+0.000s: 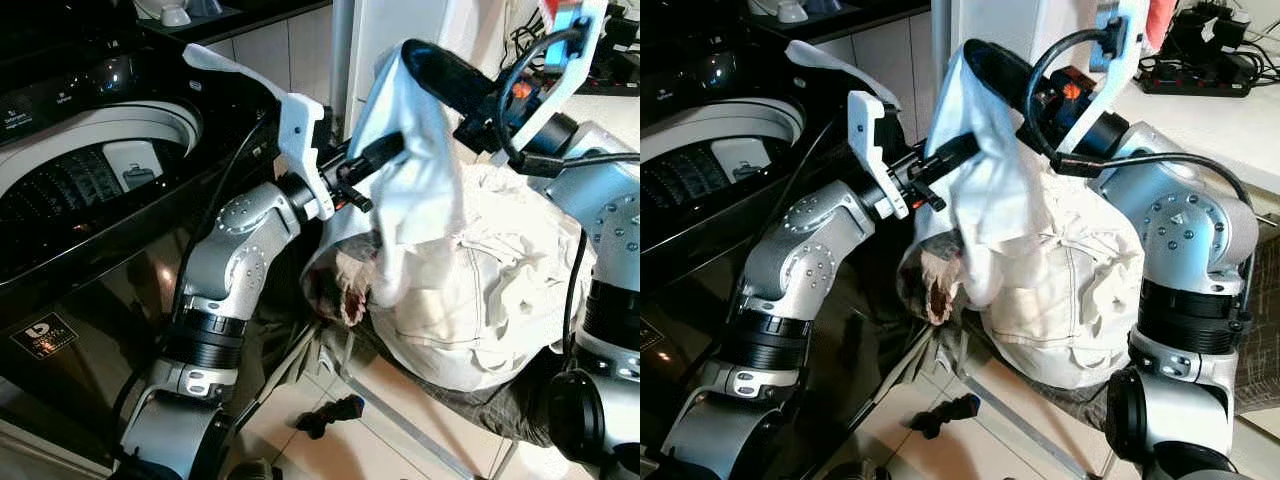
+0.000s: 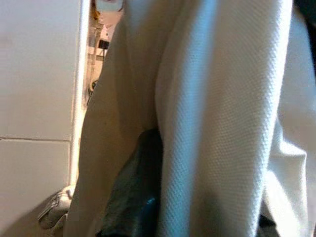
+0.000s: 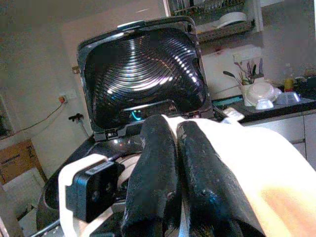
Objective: Clothes washing
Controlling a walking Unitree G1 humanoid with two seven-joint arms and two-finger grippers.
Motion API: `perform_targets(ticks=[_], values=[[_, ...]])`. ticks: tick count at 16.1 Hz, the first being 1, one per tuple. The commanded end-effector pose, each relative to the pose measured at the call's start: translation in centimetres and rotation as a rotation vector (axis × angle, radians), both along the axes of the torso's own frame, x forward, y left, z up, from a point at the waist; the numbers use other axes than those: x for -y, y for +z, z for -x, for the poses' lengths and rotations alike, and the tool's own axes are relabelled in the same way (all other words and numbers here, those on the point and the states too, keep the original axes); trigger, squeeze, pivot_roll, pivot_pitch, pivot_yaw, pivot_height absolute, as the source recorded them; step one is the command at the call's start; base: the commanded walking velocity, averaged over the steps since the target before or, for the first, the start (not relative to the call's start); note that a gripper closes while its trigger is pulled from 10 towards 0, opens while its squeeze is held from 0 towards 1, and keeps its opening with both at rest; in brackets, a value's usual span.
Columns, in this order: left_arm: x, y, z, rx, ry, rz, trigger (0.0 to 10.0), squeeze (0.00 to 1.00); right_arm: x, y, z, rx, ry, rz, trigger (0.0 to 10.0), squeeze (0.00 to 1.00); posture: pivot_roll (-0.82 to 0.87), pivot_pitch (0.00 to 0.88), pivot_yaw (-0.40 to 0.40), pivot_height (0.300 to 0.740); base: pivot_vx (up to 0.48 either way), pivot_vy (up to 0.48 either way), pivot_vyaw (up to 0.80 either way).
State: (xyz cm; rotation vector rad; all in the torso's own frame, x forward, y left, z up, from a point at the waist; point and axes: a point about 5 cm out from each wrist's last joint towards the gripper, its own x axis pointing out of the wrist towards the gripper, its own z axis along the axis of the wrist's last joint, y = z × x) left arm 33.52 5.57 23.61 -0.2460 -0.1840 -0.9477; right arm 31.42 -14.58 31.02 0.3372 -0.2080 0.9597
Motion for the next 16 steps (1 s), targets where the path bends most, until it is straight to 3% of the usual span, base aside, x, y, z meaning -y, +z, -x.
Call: perform_targets(ticks=[1, 4, 5, 6, 12, 13, 14, 15, 16], values=[[-0.2, 0.6, -0.3, 0.012, 0.018, 0.004, 0.0, 0.00, 0.0, 0.5, 0.3, 0.029, -0.006, 0.017, 0.0, 0.00, -0.02, 0.000, 0.036, 0.740, 0.000, 0.000, 0.00], [-0.6, 0.6, -0.7, 0.012, 0.057, 0.002, 0.0, 0.00, 0.0, 0.5, 0.3, 0.027, -0.015, 0.020, 0.0, 0.00, -0.02, 0.000, 0.039, 0.740, 0.000, 0.000, 0.00], [-0.9, 0.7, -1.2, 0.012, 0.104, 0.007, 0.0, 0.00, 0.0, 0.5, 0.3, 0.022, -0.014, 0.012, 10.0, 0.00, -0.02, 0.000, 0.041, 0.740, 0.000, 0.000, 0.00], [-1.6, 0.9, -1.9, 0.010, 0.180, 0.022, 0.0, 0.00, 0.1, 0.5, 0.3, 0.018, -0.010, 0.004, 10.0, 1.00, -0.02, 0.000, 0.041, 0.740, 0.000, 0.000, 0.00], [-4.4, 1.9, -4.0, 0.023, 0.448, 0.072, 0.0, 0.00, 1.0, 0.2, 0.4, 0.013, -0.099, 0.029, 10.0, 1.00, -0.03, 0.000, 0.050, 0.740, 0.000, 0.000, 0.00], [-5.5, 2.5, -4.5, 0.041, 0.567, 0.041, 0.0, 0.00, 1.5, -0.4, 0.3, 0.011, -0.206, 0.113, 10.0, 0.00, -0.03, 0.000, 0.052, 0.740, 0.000, 0.000, 0.00], [-5.9, 2.4, -4.7, 0.034, 0.610, 0.001, 0.0, 0.00, 1.7, -0.8, 0.3, 0.009, -0.272, 0.155, 10.0, 0.00, -0.03, 0.000, 0.054, 0.740, 0.000, 0.000, 0.00], [-6.2, 1.9, -4.8, 0.002, 0.645, -0.071, 10.0, 0.00, 1.9, -1.4, 0.0, -0.008, -0.395, 0.188, 10.0, 0.00, -0.04, 0.000, 0.061, 0.740, 0.000, 0.000, 0.00], [-6.3, 1.3, -4.5, -0.030, 0.659, -0.115, 10.0, 0.00, 2.4, -2.1, -0.3, -0.037, -0.533, 0.200, 10.0, 0.00, -0.04, 0.000, 0.062, 0.740, 0.000, 0.000, 0.00]])
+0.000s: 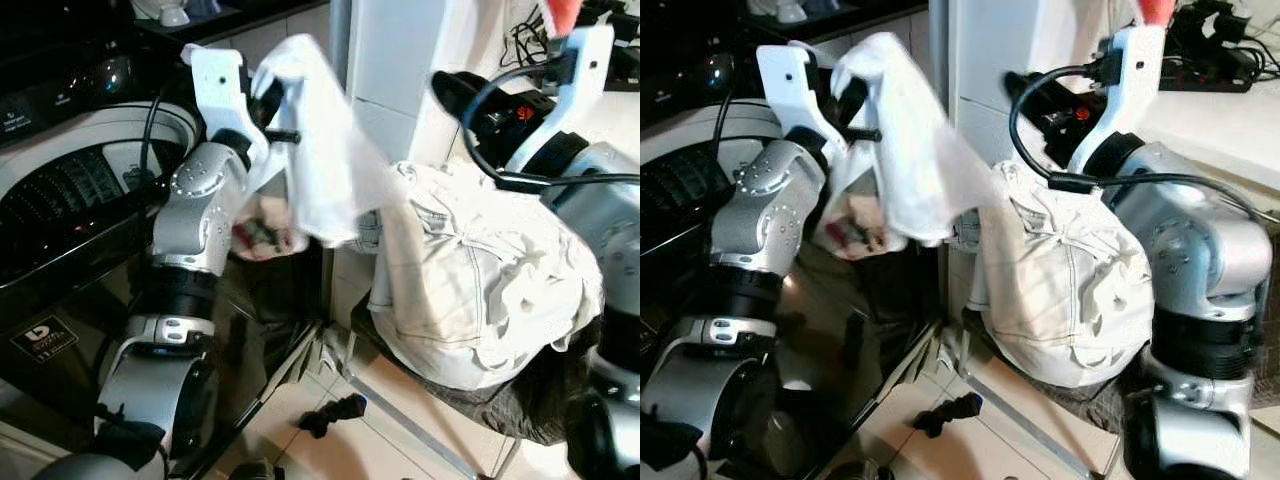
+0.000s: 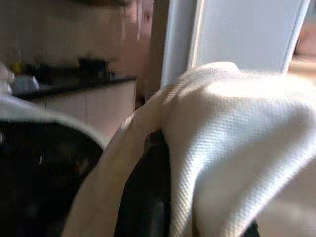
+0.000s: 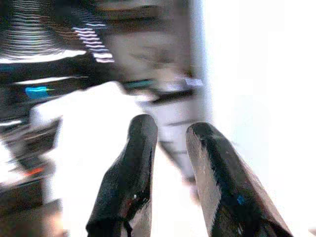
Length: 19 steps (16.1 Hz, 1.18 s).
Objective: Clothes washing
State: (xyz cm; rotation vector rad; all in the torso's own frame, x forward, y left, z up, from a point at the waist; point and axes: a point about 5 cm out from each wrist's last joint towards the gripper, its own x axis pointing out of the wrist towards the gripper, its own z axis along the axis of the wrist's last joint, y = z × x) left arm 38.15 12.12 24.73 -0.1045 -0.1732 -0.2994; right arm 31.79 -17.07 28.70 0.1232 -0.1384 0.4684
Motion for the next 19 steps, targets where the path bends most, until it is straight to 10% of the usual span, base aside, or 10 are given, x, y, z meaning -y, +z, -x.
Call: perform_targets(ticks=[1, 12, 19], values=[[0.2, 0.1, 0.5, -0.001, -0.002, -0.026, 10.0, 0.00, 0.2, -0.2, 0.2, 0.014, -0.103, 0.022, 10.0, 0.00, -0.04, 0.000, 0.065, 0.740, 0.000, 0.000, 0.00], [1.8, 3.5, 0.5, 0.124, -0.037, -0.090, 10.0, 0.00, 0.2, -2.0, 1.4, 0.024, -0.238, 0.095, 10.0, 0.00, -0.04, 0.000, 0.070, 0.740, 0.140, 0.000, 0.20], [-0.7, 7.3, -1.4, 0.232, 0.096, -0.200, 10.0, 0.00, -0.5, -1.8, 1.6, 0.057, -0.202, 0.119, 10.0, 0.00, -0.04, 0.000, 0.069, 0.740, 0.296, 0.000, 0.59]])
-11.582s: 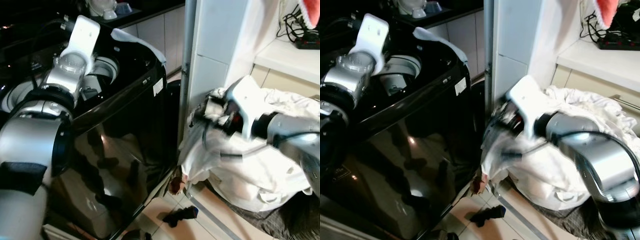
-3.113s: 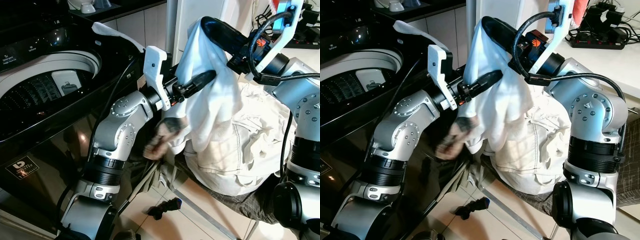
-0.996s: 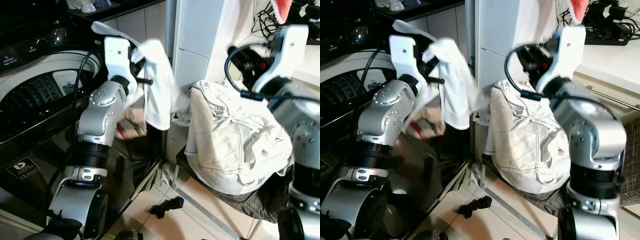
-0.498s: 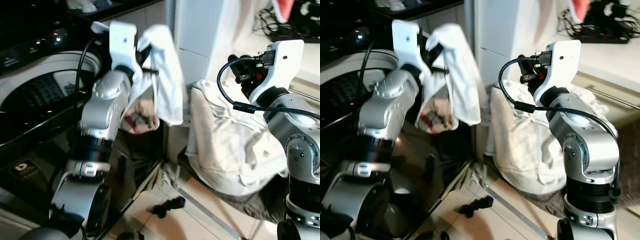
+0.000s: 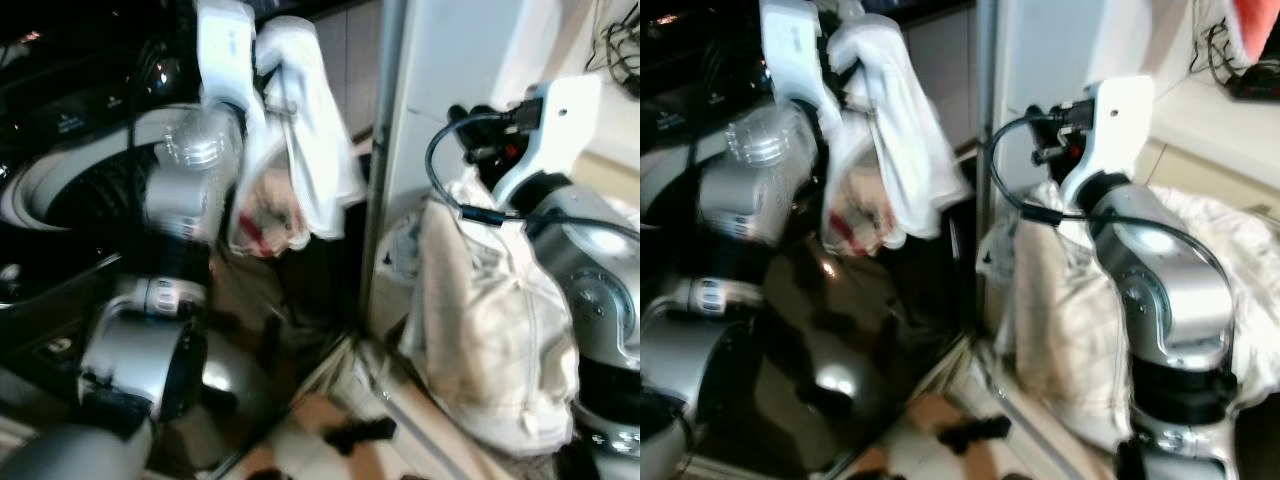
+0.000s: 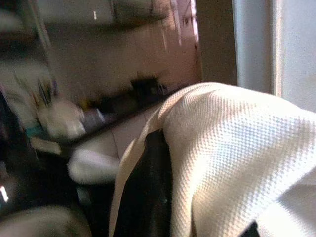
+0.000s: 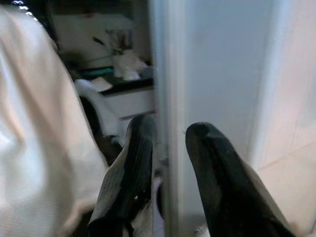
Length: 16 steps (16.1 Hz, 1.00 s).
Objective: Clothes washing
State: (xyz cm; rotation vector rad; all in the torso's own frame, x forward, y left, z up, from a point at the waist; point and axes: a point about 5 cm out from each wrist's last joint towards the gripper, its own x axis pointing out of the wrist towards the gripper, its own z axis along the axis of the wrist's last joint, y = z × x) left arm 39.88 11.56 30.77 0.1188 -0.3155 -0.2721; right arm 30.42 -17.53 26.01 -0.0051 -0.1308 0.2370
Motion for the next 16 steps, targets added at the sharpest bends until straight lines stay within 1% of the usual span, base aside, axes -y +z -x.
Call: perform_targets(ticks=[1, 2, 3, 4, 5, 6, 7, 8, 9, 10, 11, 12, 13, 14, 15, 16], values=[[-2.7, 3.2, -0.2, 0.123, 0.115, -0.024, 10.0, 0.00, -1.2, 0.9, 0.3, 0.042, 0.066, -0.022, 10.0, 0.00, -0.03, 0.000, 0.061, 0.740, 0.000, 0.000, 0.00], [-4.5, 5.7, -0.6, 0.189, 0.235, -0.098, 10.0, 0.00, -1.6, 1.0, 0.3, 0.052, 0.094, -0.029, 10.0, 0.00, -0.02, 0.000, 0.055, 0.740, 0.000, 0.000, 0.00], [-5.5, 7.0, -0.7, 0.225, 0.303, -0.127, 10.0, 0.00, -1.7, 1.1, 0.4, 0.059, 0.106, -0.029, 10.0, 0.00, -0.02, 0.000, 0.055, 0.740, 0.000, 0.000, 0.00], [-7.4, 9.3, -0.4, 0.284, 0.451, -0.172, 10.0, 0.00, -2.1, 1.2, 0.3, 0.063, 0.125, -0.033, 10.0, 0.00, -0.02, 0.000, 0.047, 0.740, 0.000, 0.000, 0.00], [-9.3, 10.6, -0.2, 0.311, 0.607, -0.248, 10.0, 0.00, -2.5, 1.2, 0.3, 0.064, 0.141, -0.026, 10.0, 0.00, -0.02, 0.000, 0.048, 0.740, 0.000, 0.000, 0.00], [-10.4, 10.0, -0.5, 0.239, 0.660, -0.297, 10.0, 0.00, -2.8, 1.0, 0.4, 0.062, 0.159, -0.023, 10.0, 0.00, -0.02, 0.000, 0.048, 0.740, 0.000, 0.000, 0.00], [-10.6, 8.4, -1.0, 0.159, 0.650, -0.309, 10.0, 0.00, -3.0, 0.9, 0.5, 0.055, 0.173, -0.026, 10.0, 0.00, -0.02, 0.000, 0.050, 0.740, 0.000, 0.000, 0.00], [-10.7, 6.4, -1.6, 0.085, 0.642, -0.345, 10.0, 0.00, -3.2, 0.8, 0.6, 0.049, 0.190, -0.027, 10.0, 0.00, -0.02, 0.000, 0.052, 0.740, 0.000, 0.000, 0.00], [-10.3, 3.7, -2.1, -0.019, 0.583, -0.335, 10.0, 0.00, -3.6, 0.6, 0.8, 0.038, 0.220, -0.019, 10.0, 0.00, -0.03, 0.000, 0.053, 0.740, 0.000, 0.000, 0.00], [-9.9, 2.3, -2.4, -0.066, 0.540, -0.341, 10.0, 0.00, -3.9, 0.5, 0.9, 0.030, 0.236, -0.012, 10.0, 0.00, -0.03, 0.000, 0.055, 0.740, 0.000, 0.000, 0.00], [-8.9, -0.6, -2.7, -0.158, 0.468, -0.358, 10.0, 0.00, -4.3, 0.2, 1.1, 0.017, 0.264, 0.000, 10.0, 0.00, -0.03, 0.000, 0.056, 0.740, 0.000, 0.000, 0.00], [-8.0, -2.9, -2.8, -0.235, 0.416, -0.376, 10.0, 0.00, -4.7, 0.1, 1.3, 0.012, 0.281, 0.002, 10.0, 0.00, -0.04, 0.000, 0.057, 0.740, 0.000, 0.000, 0.00], [-7.5, -4.2, -2.8, -0.277, 0.399, -0.406, 10.0, 0.00, -5.0, 0.1, 1.4, 0.007, 0.294, 0.001, 10.0, 0.00, -0.05, 0.000, 0.058, 0.740, 0.000, 0.000, 0.00], [-7.0, -5.1, -2.8, -0.330, 0.342, -0.389, 10.0, 0.00, -5.3, 0.0, 1.6, 0.000, 0.315, 0.009, 10.0, 0.00, -0.05, 0.000, 0.061, 0.740, 0.000, 0.000, 0.00], [-6.8, -5.3, -2.8, -0.353, 0.311, -0.360, 10.0, 0.00, -5.4, -0.1, 1.7, -0.003, 0.322, 0.013, 10.0, 0.00, -0.05, 0.000, 0.061, 0.740, 0.000, 0.000, 0.00], [-6.7, -5.4, -2.8, -0.373, 0.287, -0.372, 10.0, 1.00, -5.4, -0.2, 1.9, -0.010, 0.332, 0.020, 10.0, 0.00, -0.06, 0.000, 0.061, 0.740, 0.000, 0.000, 0.00]])
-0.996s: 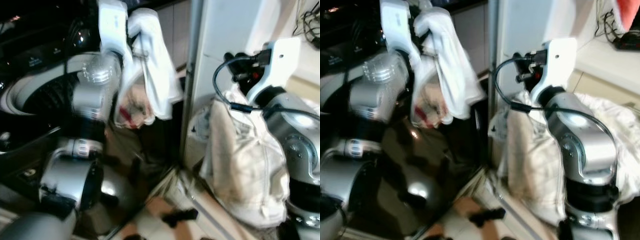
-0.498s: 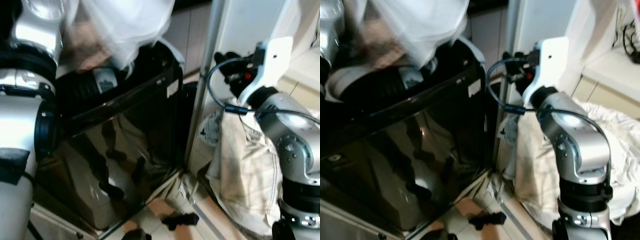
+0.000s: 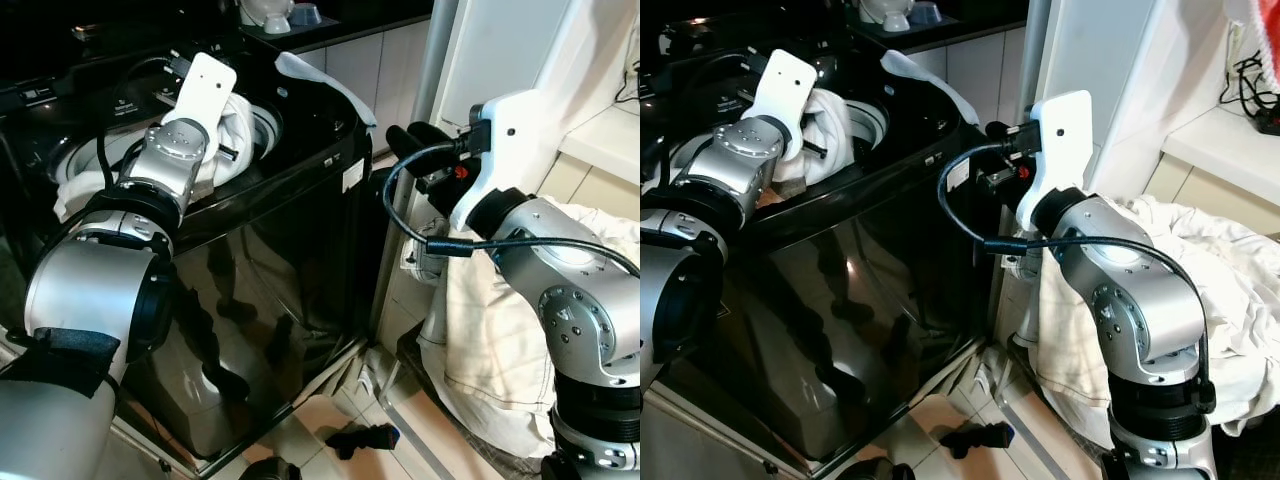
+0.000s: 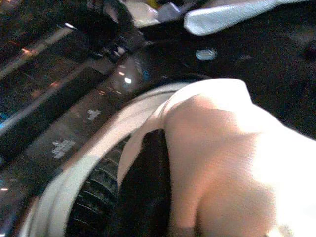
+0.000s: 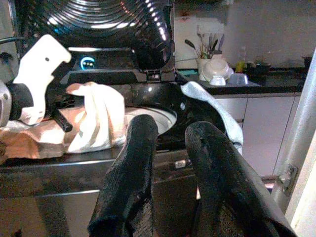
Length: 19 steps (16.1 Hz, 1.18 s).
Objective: Clothes washing
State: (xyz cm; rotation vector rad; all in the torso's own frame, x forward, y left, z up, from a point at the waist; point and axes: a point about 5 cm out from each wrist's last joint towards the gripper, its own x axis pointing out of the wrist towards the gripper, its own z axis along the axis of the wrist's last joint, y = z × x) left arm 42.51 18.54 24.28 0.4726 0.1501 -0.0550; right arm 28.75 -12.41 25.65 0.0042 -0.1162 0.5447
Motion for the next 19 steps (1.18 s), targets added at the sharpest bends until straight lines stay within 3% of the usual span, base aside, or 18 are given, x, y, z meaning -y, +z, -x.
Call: perform_targets(ticks=[1, 4, 7, 11, 14, 15, 16, 18, 19], values=[[0.2, 1.3, -0.2, 0.012, -0.019, 0.011, 10.0, 1.00, -0.3, 0.1, 0.4, -0.003, 0.025, 0.011, 10.0, 0.00, -0.06, 0.000, 0.059, 0.740, 0.000, 0.000, 0.00], [-0.2, 1.7, -0.1, -0.035, -0.021, -0.003, 10.0, 1.00, -0.1, 0.0, 0.2, -0.016, 0.016, 0.002, 10.0, 0.00, -0.05, 0.000, 0.056, 0.740, 0.000, 0.000, 0.00], [-0.5, 2.9, -0.1, -0.091, -0.055, -0.073, 10.0, 1.00, 0.0, -0.1, 0.2, -0.030, 0.023, 0.007, 10.0, 0.00, -0.04, 0.000, 0.048, 0.740, 0.000, 0.000, 0.00], [-0.6, 4.7, -0.1, -0.105, -0.100, -0.166, 10.0, 1.00, 0.1, 0.0, -0.1, -0.037, 0.025, 0.009, 10.0, 0.00, -0.03, 0.000, 0.044, 0.740, 0.000, 0.000, 0.00], [-0.8, 6.2, -0.1, -0.058, -0.096, -0.225, 10.0, 1.00, 0.4, 0.1, -0.4, -0.032, 0.020, 0.022, 10.0, 0.00, -0.02, 0.000, 0.042, 0.740, 0.000, 0.000, 0.00], [-0.3, 7.9, -0.2, 0.065, -0.097, -0.166, 10.0, 0.00, 0.8, 0.3, -0.6, -0.025, -0.017, 0.005, 10.0, 0.00, -0.02, 0.000, 0.042, 0.740, 0.000, 0.000, 0.00], [0.2, 8.7, -0.2, 0.132, -0.114, -0.052, 10.0, 0.00, 1.0, 0.4, -0.8, -0.020, -0.048, -0.007, 10.0, 0.00, -0.02, 0.000, 0.057, 0.740, 0.000, 0.000, 0.00], [1.7, 9.0, -0.1, 0.240, -0.213, 0.314, 10.0, 0.00, 2.3, 0.2, -1.6, -0.022, -0.240, -0.063, 10.0, 0.00, -0.03, 0.000, 0.078, 0.740, 0.000, 0.000, 0.00], [2.1, 8.3, -0.1, 0.242, -0.241, 0.376, 10.0, 0.00, 2.8, 0.1, -1.7, -0.020, -0.299, -0.067, 10.0, 0.00, -0.03, 0.000, 0.087, 0.740, 0.000, 0.000, 0.00]])
